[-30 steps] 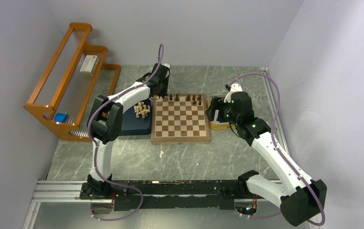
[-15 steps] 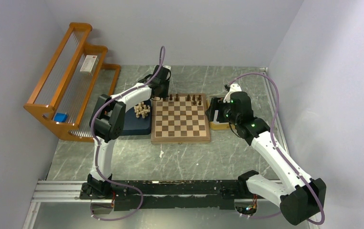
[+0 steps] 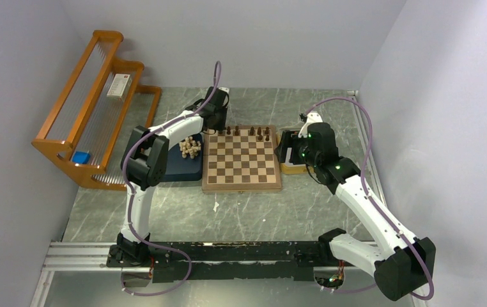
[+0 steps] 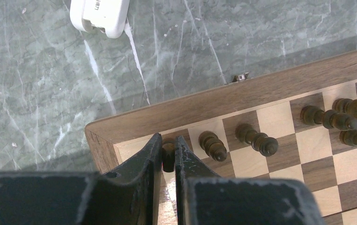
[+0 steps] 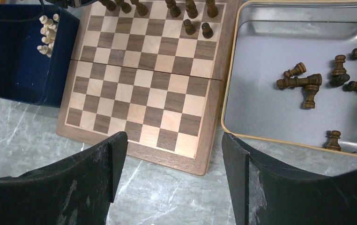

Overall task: Set up the chess pieces on the board
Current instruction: Place the chess piece on the chessboard.

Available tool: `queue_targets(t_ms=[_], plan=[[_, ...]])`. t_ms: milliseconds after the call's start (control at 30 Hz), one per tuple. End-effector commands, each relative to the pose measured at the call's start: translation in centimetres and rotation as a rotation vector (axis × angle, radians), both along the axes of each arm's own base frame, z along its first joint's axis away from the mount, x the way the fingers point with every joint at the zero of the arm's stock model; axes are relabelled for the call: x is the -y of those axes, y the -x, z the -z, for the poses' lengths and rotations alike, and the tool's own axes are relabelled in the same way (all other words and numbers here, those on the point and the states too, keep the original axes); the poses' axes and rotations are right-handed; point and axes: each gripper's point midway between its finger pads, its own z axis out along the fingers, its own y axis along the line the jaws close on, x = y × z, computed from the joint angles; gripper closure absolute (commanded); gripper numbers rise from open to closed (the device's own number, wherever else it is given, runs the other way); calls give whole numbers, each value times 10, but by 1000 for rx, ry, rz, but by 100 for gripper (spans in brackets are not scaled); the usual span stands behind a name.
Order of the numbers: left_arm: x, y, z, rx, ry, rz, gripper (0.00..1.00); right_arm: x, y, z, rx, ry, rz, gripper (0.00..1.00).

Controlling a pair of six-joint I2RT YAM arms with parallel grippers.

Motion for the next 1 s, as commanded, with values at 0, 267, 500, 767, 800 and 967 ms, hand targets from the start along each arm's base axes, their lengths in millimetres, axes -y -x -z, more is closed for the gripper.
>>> queue_targets(t_ms=[0,267,500,767,800,967], plan=[[8,-7,-3,7,14,12,83,1,-3,-6,22,5,0,22],[7,-4,-1,-5,5,15,80,1,-3,-5,21,5,2,22],[6,-2,2,-32,-10,25,84,1,-2,-4,19,4,2,22],[7,0,3,-49,-15,36,83,0,-3,-2,12,3,3,22],[7,0,4,-50,-16,36,82,0,-2,-2,12,3,3,22],[7,0,4,-54,-17,37,79,0,-3,-1,12,3,3,22]])
